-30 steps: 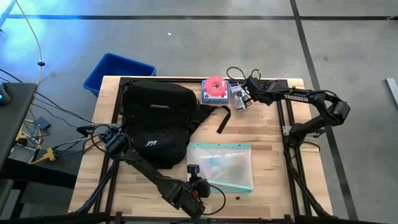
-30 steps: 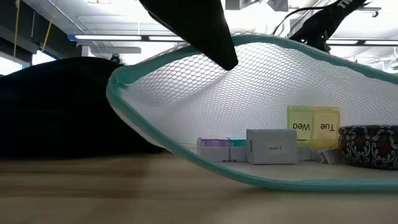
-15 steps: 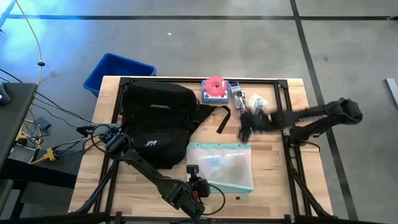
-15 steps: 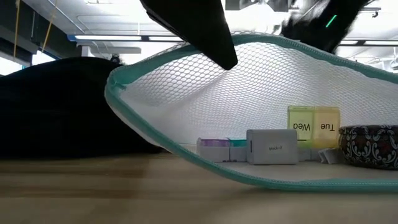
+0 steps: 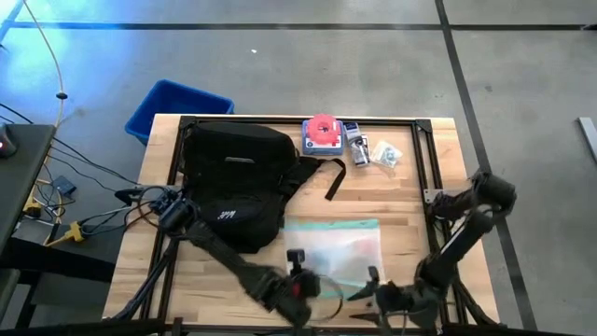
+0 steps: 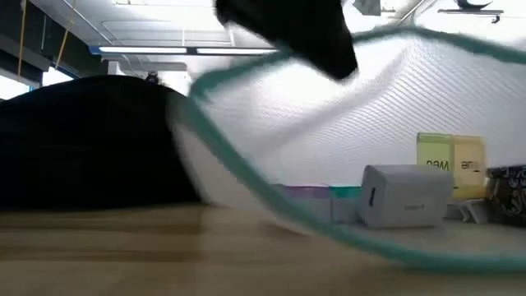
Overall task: Unpack backpack
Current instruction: Remove the white charger from the zip bag
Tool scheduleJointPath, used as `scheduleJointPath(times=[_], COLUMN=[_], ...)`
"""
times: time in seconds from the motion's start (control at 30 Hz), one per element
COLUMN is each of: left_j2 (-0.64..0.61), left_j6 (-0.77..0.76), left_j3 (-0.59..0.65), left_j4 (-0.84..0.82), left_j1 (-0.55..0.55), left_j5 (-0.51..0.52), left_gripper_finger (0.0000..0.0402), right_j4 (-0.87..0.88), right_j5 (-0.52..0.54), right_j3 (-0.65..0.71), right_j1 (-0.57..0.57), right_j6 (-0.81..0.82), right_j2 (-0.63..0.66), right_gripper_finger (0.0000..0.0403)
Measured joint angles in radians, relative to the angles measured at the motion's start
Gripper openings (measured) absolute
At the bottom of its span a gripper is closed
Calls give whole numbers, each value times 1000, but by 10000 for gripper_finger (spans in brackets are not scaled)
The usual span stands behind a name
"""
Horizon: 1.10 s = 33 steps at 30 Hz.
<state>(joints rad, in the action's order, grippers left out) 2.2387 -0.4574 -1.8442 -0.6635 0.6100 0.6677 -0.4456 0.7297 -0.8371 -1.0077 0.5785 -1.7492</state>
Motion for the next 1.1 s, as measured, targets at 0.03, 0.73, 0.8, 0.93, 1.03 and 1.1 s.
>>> scheduleJointPath(times=[0.03,0.73,0.8,0.93,1.03,1.1], left_j2=[0,0,0,0,0,0], left_j6=[5,72,83,75,75,75], left_j3=[0,-1,-1,0,0,0], left_j4=[18,48,41,17,15,12], left_j1=[-4,17,18,18,18,18], left_j5=[0,9,9,10,10,8], left_gripper_finger=[0,0,0,0,0,0], right_j4=[-4,994,1017,1073,1104,1103], right_j5=[-26,-284,-369,-425,-426,-425], right_j3=[-2,-492,-491,-491,-491,-491], right_j1=[8,290,325,376,400,407], right_j6=[0,-44,-82,-108,-113,-134], right_j2=[-29,-207,-207,-207,-207,-213], right_gripper_finger=[176,258,285,320,327,327])
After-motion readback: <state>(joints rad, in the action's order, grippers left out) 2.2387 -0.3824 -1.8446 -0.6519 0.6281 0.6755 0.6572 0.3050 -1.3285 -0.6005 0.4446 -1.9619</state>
